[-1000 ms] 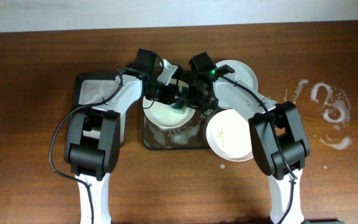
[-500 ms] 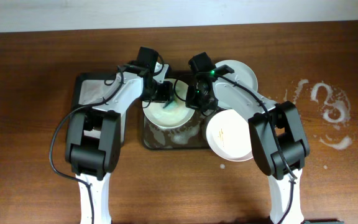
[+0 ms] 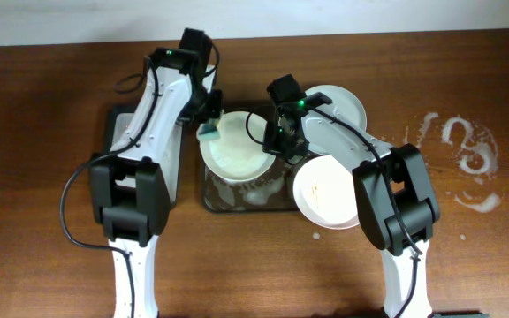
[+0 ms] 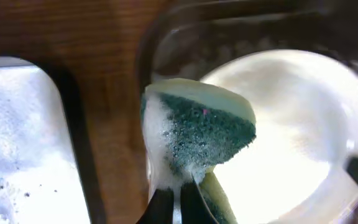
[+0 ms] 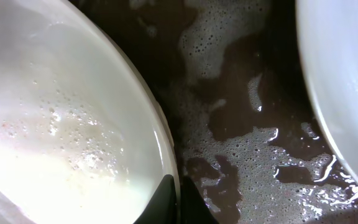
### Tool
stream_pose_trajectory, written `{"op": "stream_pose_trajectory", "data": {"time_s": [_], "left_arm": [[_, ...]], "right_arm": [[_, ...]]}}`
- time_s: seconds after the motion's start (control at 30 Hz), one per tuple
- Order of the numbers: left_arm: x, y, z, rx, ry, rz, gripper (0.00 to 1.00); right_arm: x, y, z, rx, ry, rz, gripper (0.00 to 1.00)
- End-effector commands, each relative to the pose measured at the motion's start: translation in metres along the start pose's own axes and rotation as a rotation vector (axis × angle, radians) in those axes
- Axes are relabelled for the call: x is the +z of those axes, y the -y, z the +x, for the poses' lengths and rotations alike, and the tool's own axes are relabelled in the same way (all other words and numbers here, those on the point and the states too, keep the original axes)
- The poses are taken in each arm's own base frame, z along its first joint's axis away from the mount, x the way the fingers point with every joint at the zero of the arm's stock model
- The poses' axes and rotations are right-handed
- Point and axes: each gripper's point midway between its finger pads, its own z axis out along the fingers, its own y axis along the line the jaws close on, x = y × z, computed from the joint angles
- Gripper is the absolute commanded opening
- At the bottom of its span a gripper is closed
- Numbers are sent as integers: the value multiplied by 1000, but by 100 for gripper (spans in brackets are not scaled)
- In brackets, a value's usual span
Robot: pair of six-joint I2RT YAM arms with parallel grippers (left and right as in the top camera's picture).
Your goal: Clean dirty plates on tray and stack at the side
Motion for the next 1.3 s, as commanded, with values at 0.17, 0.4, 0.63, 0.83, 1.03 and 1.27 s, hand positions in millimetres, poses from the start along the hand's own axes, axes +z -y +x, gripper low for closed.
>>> {"op": "stream_pose_trajectory", "data": {"time_s": [0.17,0.4,0.63,0.83,1.03,1.27], "left_arm": [[1,33,3,55,-13,72,1],[1,33,2,56,-9,73,1],[0,25,0,40,-7,69,1],[0,13,-2,16,-4,65,1],[16,12,1,12,-37,61,1],[21,11,2,12,-47,60,1]], "right_arm": [[-4,6,-4,-42,-7,2,4],[-114,-3,-36,-126,213,-50,4],[-176,52,-40,-89,379,258,4],[-203,89,-38,-120,479,616,4],[-260,38,-13,-239,842,948,4],[-276,-1,17,-299,1011,960,4]]}}
